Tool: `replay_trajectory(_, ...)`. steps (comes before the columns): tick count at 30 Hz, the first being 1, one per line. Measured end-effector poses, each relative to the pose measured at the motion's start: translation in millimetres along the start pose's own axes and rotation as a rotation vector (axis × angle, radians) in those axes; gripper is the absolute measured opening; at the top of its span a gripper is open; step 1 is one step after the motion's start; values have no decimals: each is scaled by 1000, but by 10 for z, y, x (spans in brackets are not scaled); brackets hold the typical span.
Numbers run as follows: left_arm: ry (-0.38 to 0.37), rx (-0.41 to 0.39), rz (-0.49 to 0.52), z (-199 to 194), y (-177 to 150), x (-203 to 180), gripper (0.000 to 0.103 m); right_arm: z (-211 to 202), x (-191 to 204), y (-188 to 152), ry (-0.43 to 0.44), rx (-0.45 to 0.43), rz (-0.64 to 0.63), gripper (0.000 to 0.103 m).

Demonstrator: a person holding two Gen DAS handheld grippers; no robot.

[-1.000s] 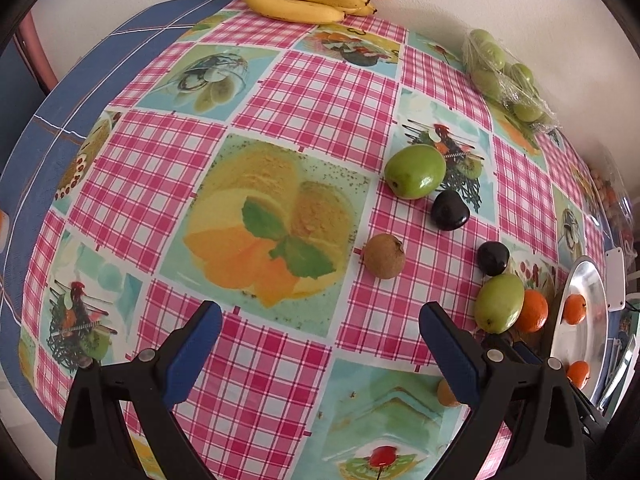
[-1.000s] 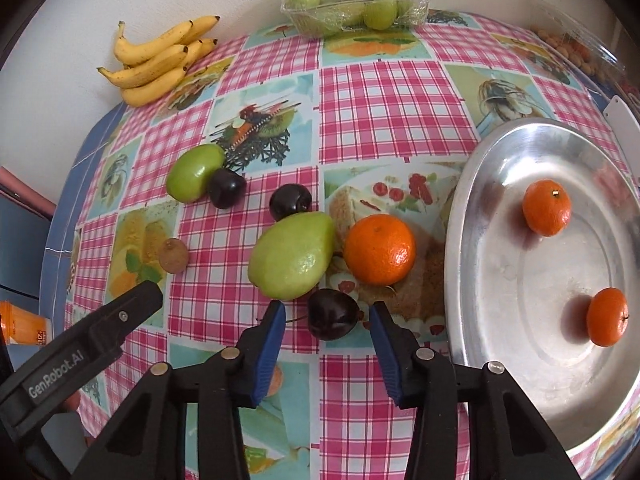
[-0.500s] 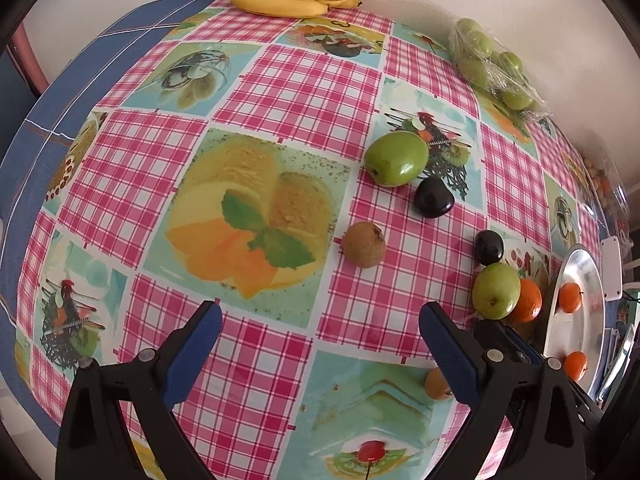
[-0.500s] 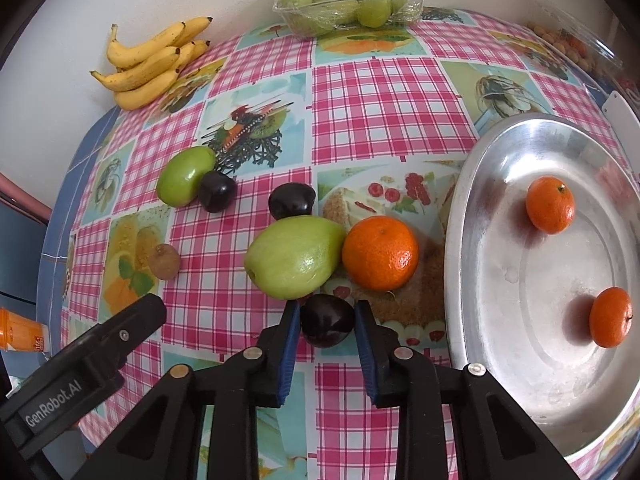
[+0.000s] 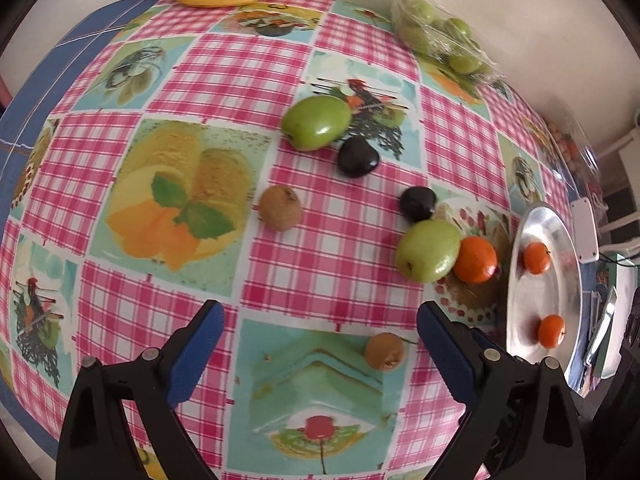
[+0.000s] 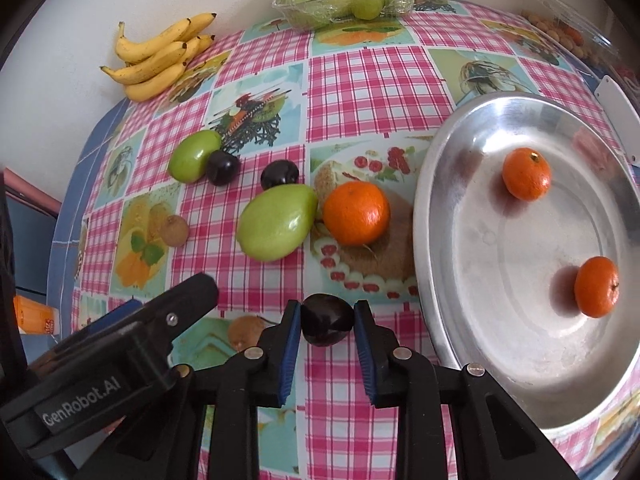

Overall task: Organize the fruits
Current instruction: 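Grasp a dark plum with the right tool while the left tool grasps a brown kiwi, then carry the plum and kiwi over the steel bowl and release both inside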

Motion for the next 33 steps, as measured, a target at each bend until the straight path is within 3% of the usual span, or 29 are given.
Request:
replay_trajectory(7,-64,66,25,151,-69,-163,63,-83,-92,-109,-10,3,-8,29)
replay_trajectory(10,-90,91,38,224,-94,-258,55,-109,-138,-126,-11,1,-8,29)
replay_trajectory(18,-109,108,79,284,-130,-369,25,-102,-165,-139,-12,10,-12,29)
replay_trajectory(33,-70,35,46,55,-40,-139,25,-299,-91,-93,43,-37,-33,29)
Point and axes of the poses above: each gripper's, at about its wrist camera, not at the fingertips, and z roughly the way its jaws point, x to its left, y to its top, the point moved 4 cm from there along z, roughly the way its jaws point, and after that the axes turned 7 degrees about -y, right-handed, at the moved point
